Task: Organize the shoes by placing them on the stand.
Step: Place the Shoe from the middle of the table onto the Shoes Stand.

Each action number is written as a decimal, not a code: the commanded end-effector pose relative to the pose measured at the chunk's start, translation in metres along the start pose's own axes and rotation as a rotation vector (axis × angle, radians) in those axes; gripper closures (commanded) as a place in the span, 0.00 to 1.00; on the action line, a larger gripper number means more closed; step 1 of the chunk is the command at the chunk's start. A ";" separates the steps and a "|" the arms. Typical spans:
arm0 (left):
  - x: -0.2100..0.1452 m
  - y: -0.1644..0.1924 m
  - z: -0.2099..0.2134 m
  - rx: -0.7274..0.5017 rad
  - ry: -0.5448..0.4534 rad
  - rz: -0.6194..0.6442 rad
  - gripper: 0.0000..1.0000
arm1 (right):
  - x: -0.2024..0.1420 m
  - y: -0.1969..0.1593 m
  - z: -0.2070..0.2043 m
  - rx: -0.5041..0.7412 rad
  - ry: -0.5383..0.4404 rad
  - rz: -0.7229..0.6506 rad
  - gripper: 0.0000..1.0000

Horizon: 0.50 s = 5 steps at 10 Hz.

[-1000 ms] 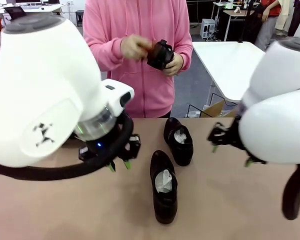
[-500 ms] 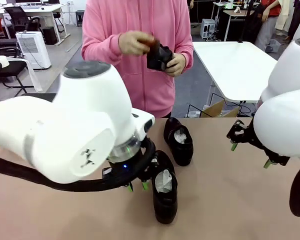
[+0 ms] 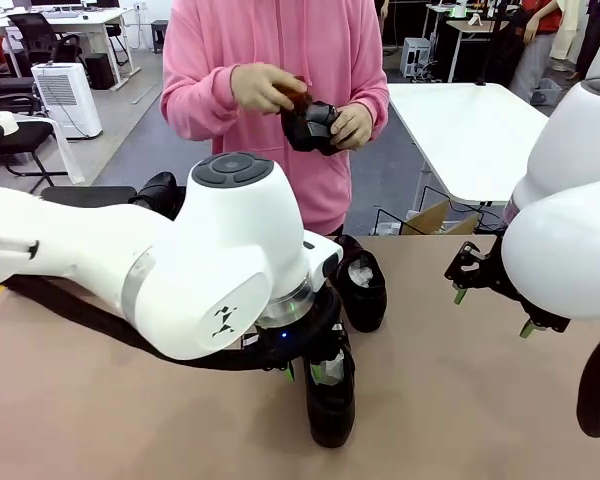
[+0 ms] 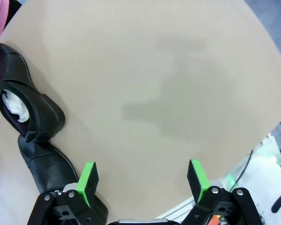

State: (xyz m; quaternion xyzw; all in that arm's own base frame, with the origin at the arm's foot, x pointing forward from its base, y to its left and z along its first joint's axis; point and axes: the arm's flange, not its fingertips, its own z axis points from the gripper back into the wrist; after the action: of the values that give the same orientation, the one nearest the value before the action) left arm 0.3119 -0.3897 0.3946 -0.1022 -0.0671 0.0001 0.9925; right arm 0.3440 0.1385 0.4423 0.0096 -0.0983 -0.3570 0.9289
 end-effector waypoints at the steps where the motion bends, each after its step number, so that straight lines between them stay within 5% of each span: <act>1: 0.006 -0.013 -0.012 0.005 -0.014 0.019 0.62 | 0.005 0.000 -0.001 0.020 0.006 0.018 0.00; 5: 0.009 -0.017 -0.038 0.057 0.033 0.012 0.62 | 0.005 0.000 -0.001 0.020 0.006 0.018 0.00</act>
State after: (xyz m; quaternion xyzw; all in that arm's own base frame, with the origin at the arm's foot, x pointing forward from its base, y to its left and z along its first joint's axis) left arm 0.3202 -0.4024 0.3633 -0.0853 -0.0486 -0.0021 0.9952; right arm 0.3443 0.1383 0.4419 0.0096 -0.0978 -0.3572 0.9288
